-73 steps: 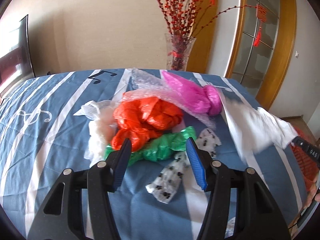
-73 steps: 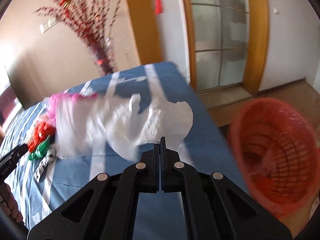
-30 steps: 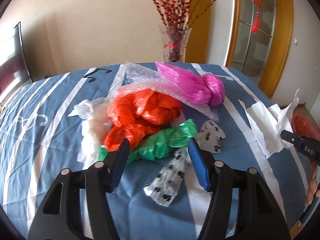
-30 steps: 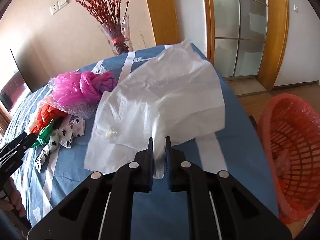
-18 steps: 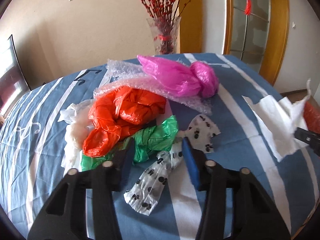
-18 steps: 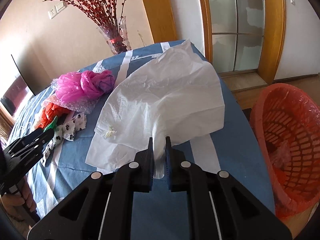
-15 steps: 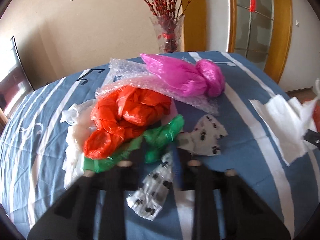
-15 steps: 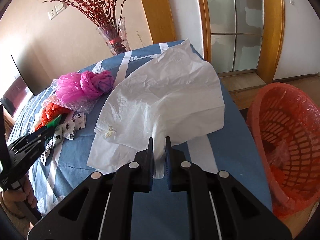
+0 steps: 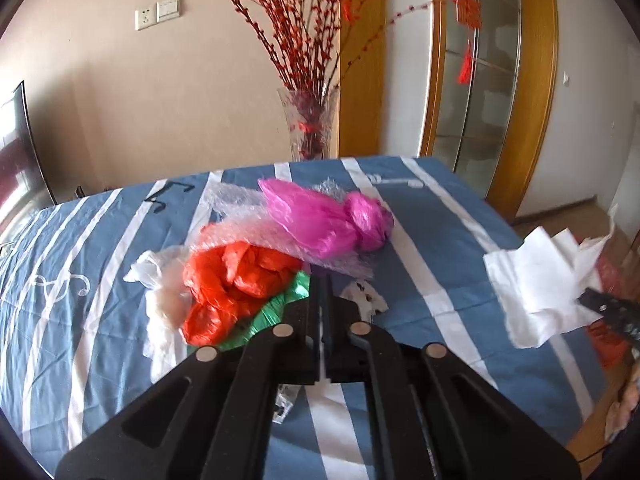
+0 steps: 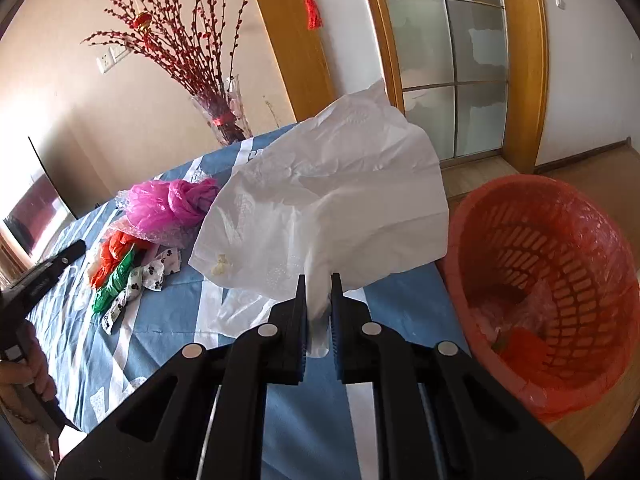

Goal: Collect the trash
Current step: 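Hold the white bag in the right tool while the left tool reaches toward the paw-print bag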

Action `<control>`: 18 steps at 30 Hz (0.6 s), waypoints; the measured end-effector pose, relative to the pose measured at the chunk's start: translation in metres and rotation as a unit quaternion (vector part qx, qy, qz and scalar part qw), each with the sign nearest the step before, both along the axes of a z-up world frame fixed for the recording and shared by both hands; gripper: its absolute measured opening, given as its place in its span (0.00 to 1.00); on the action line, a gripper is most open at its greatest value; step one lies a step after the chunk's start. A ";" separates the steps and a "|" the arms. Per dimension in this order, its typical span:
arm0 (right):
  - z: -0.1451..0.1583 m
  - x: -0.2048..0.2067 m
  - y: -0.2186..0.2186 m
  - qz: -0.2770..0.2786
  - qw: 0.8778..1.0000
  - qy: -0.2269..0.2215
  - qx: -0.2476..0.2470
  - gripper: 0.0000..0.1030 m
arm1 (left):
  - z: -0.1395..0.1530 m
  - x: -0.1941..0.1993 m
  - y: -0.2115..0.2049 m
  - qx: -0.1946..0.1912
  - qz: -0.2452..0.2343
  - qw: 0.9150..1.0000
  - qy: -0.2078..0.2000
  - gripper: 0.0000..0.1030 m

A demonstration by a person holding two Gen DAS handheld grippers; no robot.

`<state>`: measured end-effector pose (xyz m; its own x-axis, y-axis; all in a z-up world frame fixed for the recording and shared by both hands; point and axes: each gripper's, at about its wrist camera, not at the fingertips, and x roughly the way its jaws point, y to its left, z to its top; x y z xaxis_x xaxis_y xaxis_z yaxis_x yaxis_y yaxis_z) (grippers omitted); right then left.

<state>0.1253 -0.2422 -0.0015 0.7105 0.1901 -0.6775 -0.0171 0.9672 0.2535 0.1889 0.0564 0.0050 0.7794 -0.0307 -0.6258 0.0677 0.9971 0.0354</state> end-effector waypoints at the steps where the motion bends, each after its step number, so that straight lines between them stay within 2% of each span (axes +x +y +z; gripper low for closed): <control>1: -0.001 -0.001 -0.001 0.000 1.000 0.002 0.003 0.10 | -0.004 0.002 -0.002 0.008 0.003 1.000 0.004 0.31; 2: -0.003 -0.002 -0.003 0.000 1.000 0.004 0.005 0.10 | -0.011 0.003 -0.005 0.020 0.012 1.000 0.006 0.44; 9: -0.013 -0.004 -0.009 -0.003 1.000 0.020 0.013 0.10 | -0.045 0.026 -0.004 0.078 0.057 0.995 0.038 0.43; 10: -0.014 -0.003 -0.010 -0.003 1.000 0.022 0.015 0.10 | -0.047 0.028 -0.003 0.084 0.062 0.994 0.040 0.40; 12: -0.015 -0.002 -0.009 -0.004 1.000 0.024 0.017 0.10 | -0.052 0.035 -0.002 0.095 0.073 0.992 0.046 0.24; 13: -0.015 -0.002 -0.009 -0.003 1.000 0.024 0.016 0.10 | -0.054 0.038 0.000 0.094 0.074 0.991 0.051 0.10; 15: -0.017 -0.003 -0.007 -0.001 1.000 0.025 0.015 0.10 | -0.052 0.040 0.007 0.074 0.072 0.993 0.053 0.02; 18: -0.017 -0.004 -0.005 0.001 1.000 0.024 0.013 0.10 | -0.039 0.034 0.016 0.014 0.047 0.998 0.047 0.02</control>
